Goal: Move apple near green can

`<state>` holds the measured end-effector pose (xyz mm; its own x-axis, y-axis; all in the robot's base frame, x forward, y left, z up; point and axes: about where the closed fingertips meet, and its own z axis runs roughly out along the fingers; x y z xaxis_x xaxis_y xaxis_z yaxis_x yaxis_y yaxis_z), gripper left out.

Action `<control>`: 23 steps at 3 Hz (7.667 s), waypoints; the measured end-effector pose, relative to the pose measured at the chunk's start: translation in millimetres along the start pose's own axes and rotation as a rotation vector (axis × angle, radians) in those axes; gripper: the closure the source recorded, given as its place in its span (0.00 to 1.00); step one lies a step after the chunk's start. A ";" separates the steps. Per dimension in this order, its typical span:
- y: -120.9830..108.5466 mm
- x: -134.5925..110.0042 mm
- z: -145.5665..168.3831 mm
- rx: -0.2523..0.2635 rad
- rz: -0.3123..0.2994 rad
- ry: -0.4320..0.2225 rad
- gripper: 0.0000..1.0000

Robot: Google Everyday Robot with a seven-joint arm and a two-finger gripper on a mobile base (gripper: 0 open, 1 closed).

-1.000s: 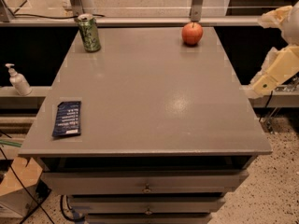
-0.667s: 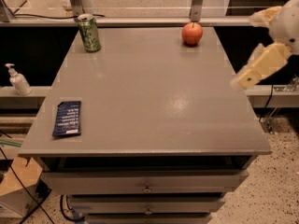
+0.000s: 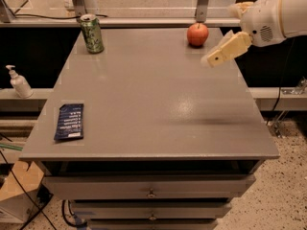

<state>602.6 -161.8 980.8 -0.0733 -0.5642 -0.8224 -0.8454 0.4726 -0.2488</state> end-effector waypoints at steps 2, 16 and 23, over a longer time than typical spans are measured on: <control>-29.3 4.0 31.3 0.022 0.051 -0.053 0.00; -211.8 94.5 185.6 0.517 0.445 -0.219 0.63; -82.2 -41.6 238.8 0.070 0.174 -0.357 1.00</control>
Offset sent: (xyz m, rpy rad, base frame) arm 0.0349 0.0046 -0.0090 0.0604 -0.0038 -0.0268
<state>801.6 -15.5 913.4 -0.0132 -0.2066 -0.9783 -0.7976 0.5922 -0.1143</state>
